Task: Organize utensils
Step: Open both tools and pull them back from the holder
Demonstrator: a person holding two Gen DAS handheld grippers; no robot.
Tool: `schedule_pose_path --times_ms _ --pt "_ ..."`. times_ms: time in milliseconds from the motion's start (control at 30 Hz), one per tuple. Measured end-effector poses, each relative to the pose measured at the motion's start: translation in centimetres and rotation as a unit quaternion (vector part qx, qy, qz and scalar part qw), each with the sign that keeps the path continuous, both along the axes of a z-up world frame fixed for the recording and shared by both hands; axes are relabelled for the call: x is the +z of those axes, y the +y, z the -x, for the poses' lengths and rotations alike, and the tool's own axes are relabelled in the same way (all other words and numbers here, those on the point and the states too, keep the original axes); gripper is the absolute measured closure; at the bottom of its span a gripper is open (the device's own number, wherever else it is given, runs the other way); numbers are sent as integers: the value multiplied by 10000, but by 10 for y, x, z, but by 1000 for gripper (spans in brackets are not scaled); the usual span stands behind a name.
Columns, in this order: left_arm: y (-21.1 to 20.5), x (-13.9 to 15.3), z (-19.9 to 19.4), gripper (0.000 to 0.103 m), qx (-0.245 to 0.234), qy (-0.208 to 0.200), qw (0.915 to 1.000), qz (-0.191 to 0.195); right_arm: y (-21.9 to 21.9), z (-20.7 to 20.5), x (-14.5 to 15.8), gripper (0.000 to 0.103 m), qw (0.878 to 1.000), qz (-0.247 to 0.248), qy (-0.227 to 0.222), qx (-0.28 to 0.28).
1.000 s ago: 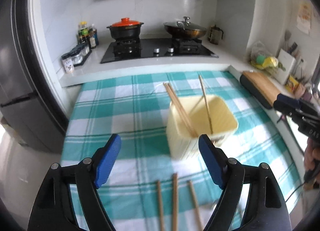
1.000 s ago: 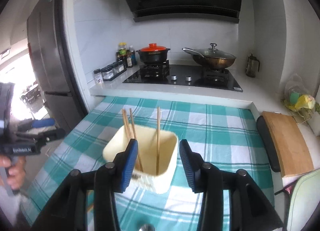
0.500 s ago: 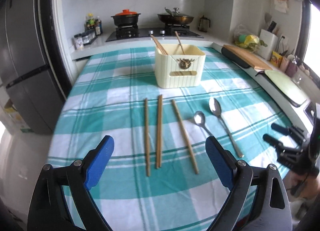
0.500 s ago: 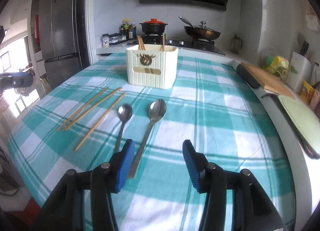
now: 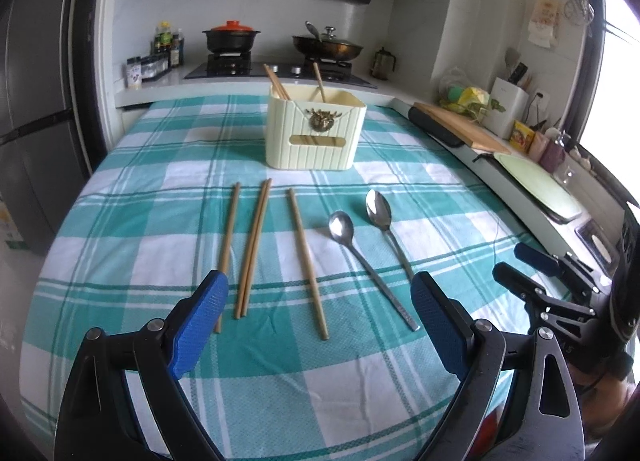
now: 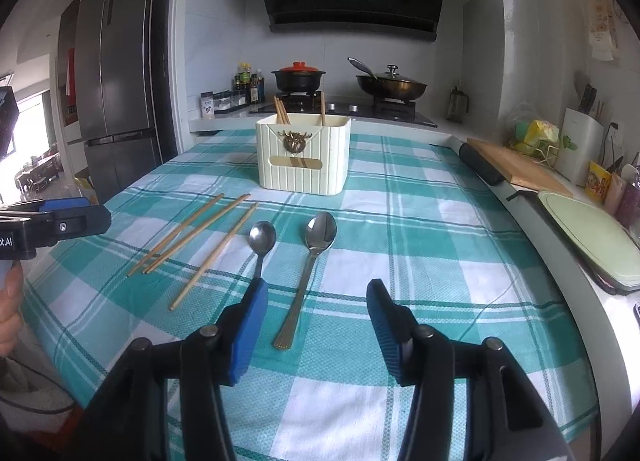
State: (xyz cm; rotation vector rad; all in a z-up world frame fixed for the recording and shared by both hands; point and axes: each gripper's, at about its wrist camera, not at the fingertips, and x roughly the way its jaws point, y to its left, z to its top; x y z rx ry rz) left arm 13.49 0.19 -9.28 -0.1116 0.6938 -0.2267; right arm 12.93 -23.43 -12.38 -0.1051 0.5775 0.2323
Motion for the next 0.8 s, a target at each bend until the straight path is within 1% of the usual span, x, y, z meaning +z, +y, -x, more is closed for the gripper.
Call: schedule_pose_path --times_ms 133,200,300,433,500,567,667,700,800 --pt "12 -13 -1 10 276 182 9992 238 6 3 -5 50 10000 31 25 62" --pt "14 -17 -1 10 361 237 9988 221 8 4 -6 50 9999 49 32 84" --pt "14 -18 2 10 452 148 9988 94 10 8 -5 50 9999 106 -21 95" --pt "11 -16 5 10 485 41 9988 -81 10 9 -4 50 9999 90 -57 98" --pt "10 -17 6 10 474 86 9987 -144 10 9 -4 50 9999 98 -56 101" --pt "10 -20 4 10 416 226 9988 -107 11 10 -5 50 9999 95 -46 106" --pt "16 -23 4 10 378 393 9983 198 12 12 -6 50 9999 82 -42 121" --pt "17 -23 4 10 411 431 9979 244 13 13 -5 50 9999 86 -54 121" --pt "18 -21 7 10 507 412 9978 85 12 18 -2 50 9998 67 -135 100"
